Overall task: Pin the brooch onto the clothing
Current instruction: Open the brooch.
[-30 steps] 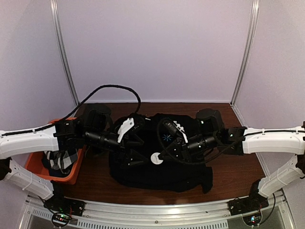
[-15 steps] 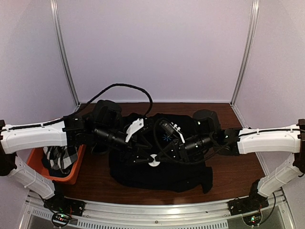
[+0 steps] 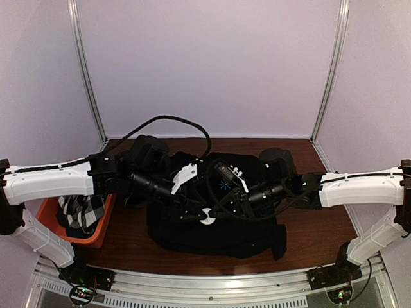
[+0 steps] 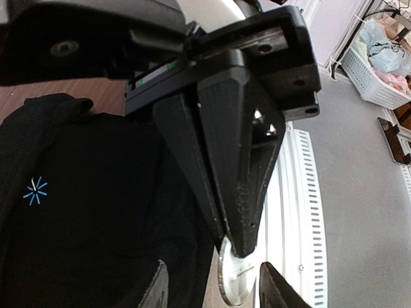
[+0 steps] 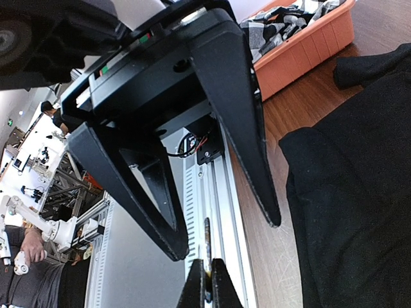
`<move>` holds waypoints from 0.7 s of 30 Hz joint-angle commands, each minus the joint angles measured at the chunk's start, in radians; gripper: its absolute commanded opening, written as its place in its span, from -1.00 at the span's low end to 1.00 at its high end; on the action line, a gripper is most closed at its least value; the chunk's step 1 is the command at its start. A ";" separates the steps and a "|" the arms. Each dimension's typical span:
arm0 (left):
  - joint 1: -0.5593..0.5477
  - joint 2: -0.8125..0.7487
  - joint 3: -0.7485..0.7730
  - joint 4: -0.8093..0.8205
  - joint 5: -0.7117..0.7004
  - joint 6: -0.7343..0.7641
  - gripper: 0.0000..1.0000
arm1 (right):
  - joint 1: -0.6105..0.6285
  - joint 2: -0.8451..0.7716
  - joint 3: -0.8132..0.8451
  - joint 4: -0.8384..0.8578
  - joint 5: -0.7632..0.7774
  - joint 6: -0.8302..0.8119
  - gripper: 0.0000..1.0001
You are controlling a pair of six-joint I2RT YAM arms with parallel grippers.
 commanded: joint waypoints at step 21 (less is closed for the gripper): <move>-0.018 0.028 0.051 -0.059 0.012 0.052 -0.19 | 0.003 0.029 0.017 0.000 -0.023 0.006 -1.00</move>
